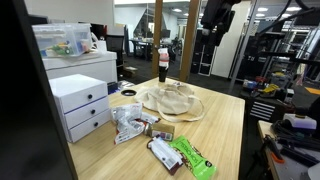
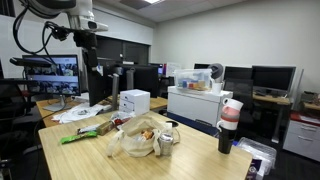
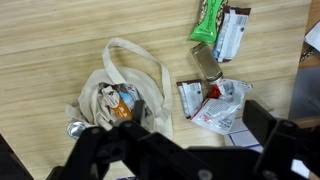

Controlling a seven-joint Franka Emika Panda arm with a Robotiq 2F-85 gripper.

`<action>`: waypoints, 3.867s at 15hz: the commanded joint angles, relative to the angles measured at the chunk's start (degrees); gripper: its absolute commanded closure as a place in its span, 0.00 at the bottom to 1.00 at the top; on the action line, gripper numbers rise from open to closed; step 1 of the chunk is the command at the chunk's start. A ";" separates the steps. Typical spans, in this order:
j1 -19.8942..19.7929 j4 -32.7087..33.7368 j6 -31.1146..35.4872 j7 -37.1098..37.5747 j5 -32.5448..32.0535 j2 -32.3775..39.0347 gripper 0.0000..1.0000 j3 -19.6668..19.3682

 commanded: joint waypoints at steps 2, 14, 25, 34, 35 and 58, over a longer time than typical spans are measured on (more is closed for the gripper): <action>-0.01 0.61 -0.16 0.25 -0.17 0.68 0.00 -0.35; -0.96 2.46 2.08 0.96 1.40 4.45 0.00 -3.00; -2.52 2.30 18.45 0.35 0.79 16.46 0.00 -6.71; -2.25 2.03 25.27 0.10 0.49 21.77 0.00 -7.50; -2.24 2.03 25.28 0.10 0.49 21.77 0.00 -7.49; 0.65 11.17 44.02 10.90 -10.24 49.17 0.00 -16.14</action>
